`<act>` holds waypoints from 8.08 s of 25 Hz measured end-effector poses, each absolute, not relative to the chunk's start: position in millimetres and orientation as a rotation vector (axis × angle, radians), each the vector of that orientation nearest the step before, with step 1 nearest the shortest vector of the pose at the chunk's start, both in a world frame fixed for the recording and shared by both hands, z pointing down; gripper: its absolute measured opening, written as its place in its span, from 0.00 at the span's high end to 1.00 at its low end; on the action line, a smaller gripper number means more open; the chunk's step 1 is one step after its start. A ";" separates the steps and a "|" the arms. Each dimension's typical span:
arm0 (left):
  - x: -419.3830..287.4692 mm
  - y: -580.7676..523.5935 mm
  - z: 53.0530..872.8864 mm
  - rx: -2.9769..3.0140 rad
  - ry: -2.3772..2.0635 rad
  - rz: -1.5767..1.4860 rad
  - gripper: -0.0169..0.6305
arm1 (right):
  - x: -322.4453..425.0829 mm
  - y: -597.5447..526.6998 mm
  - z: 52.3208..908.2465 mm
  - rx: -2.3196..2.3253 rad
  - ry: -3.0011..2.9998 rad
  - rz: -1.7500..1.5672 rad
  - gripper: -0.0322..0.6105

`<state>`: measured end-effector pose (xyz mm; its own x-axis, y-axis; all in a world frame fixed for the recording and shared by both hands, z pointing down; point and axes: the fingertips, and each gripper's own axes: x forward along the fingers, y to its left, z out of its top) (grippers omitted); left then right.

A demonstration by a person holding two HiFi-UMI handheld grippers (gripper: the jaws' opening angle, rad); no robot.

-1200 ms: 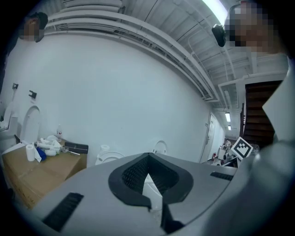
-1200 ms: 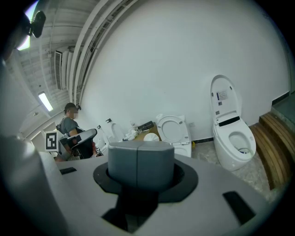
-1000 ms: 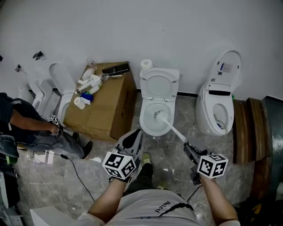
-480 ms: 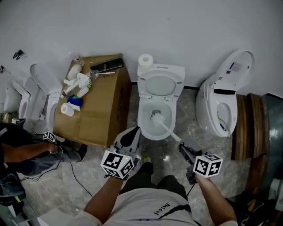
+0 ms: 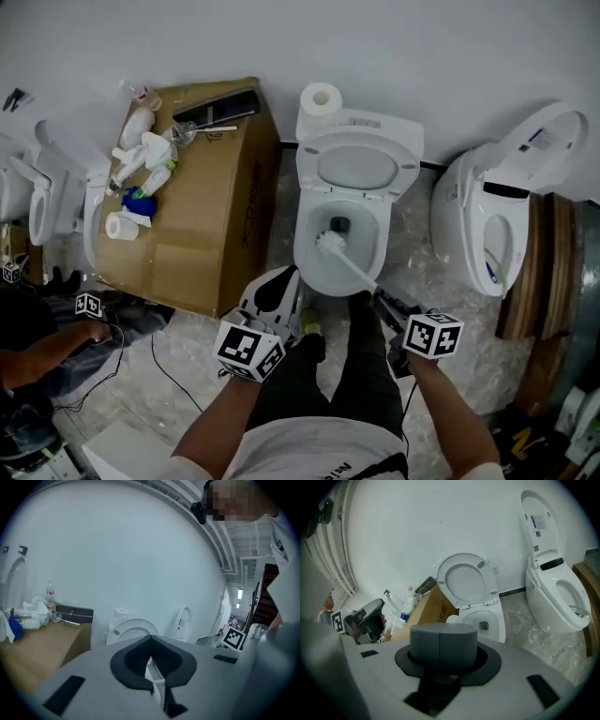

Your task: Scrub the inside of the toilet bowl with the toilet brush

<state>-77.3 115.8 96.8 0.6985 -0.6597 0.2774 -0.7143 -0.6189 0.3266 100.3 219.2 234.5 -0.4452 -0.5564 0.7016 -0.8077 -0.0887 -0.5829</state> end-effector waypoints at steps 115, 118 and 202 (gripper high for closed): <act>-31.1 68.8 342.8 2.201 -1.173 0.252 0.96 | 175.5 49.0 454.6 0.540 -1.464 0.191 0.71; -30.8 67.4 344.5 2.200 -1.171 0.251 0.96 | 172.0 42.8 452.7 0.574 -1.493 0.186 0.71; -13.1 95.4 425.1 2.252 -1.094 0.288 0.96 | 86.7 94.4 537.0 0.849 -1.885 0.157 0.71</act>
<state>-13.1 95.4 425.1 0.6347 -0.6367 0.4380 -0.7699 -0.4716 0.4300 86.7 94.4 537.0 -0.2330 -0.4857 0.8425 -0.6180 0.7429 0.2573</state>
